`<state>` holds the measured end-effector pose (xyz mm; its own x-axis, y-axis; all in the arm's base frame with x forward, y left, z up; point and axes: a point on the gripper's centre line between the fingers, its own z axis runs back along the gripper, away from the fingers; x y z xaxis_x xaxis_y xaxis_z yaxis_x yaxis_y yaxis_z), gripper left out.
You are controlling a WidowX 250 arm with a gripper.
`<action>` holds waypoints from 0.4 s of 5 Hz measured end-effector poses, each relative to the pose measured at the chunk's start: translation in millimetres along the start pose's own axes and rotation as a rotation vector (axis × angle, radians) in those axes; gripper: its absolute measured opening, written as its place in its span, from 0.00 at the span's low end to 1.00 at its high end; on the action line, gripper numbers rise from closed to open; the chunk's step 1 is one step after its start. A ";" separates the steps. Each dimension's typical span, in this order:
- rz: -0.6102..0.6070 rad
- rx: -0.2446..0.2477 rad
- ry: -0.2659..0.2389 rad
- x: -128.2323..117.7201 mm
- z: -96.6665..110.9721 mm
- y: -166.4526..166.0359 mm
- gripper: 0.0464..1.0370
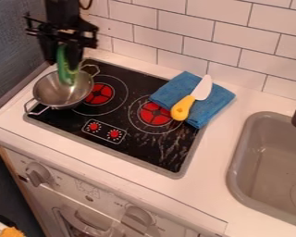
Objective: Move the green object from the right side of the burner into the silver pot
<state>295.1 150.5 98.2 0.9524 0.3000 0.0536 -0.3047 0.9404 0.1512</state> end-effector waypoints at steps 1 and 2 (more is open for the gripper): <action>0.027 0.018 -0.029 4.1 -2.7 14.0 0.51; 0.019 -0.036 -0.015 4.9 -15.5 16.1 0.82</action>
<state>294.9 169.6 85.6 0.9464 0.3152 0.0706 -0.3216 0.9399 0.1146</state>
